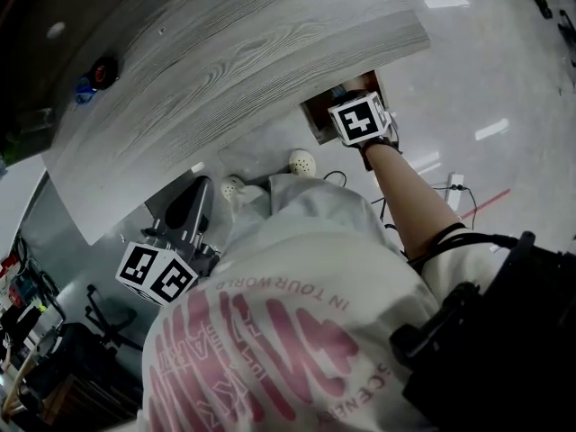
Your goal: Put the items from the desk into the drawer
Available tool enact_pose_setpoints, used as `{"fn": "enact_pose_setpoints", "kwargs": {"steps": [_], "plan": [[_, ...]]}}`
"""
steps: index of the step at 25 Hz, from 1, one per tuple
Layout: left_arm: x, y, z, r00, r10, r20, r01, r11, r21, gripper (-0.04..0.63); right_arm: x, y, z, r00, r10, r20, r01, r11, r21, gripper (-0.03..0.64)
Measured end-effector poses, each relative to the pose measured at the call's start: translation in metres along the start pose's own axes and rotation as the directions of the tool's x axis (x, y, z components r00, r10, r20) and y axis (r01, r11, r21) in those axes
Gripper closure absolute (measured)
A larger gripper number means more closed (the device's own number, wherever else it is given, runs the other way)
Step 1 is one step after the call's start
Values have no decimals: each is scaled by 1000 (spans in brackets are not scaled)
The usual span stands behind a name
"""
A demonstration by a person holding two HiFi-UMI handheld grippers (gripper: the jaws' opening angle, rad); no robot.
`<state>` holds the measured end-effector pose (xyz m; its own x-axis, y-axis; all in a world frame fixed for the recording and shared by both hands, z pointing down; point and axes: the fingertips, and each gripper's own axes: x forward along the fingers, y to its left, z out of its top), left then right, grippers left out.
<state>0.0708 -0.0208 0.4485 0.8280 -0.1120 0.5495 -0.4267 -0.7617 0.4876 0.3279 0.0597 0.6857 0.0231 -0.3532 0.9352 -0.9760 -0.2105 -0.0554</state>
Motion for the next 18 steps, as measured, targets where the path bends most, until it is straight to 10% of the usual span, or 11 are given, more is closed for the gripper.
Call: {"fn": "enact_pose_setpoints", "kwargs": {"steps": [18], "plan": [[10, -7, 10, 1000, -18, 15, 18, 1000, 21, 577, 2, -13, -11, 995, 1, -103, 9, 996, 94, 475]]}}
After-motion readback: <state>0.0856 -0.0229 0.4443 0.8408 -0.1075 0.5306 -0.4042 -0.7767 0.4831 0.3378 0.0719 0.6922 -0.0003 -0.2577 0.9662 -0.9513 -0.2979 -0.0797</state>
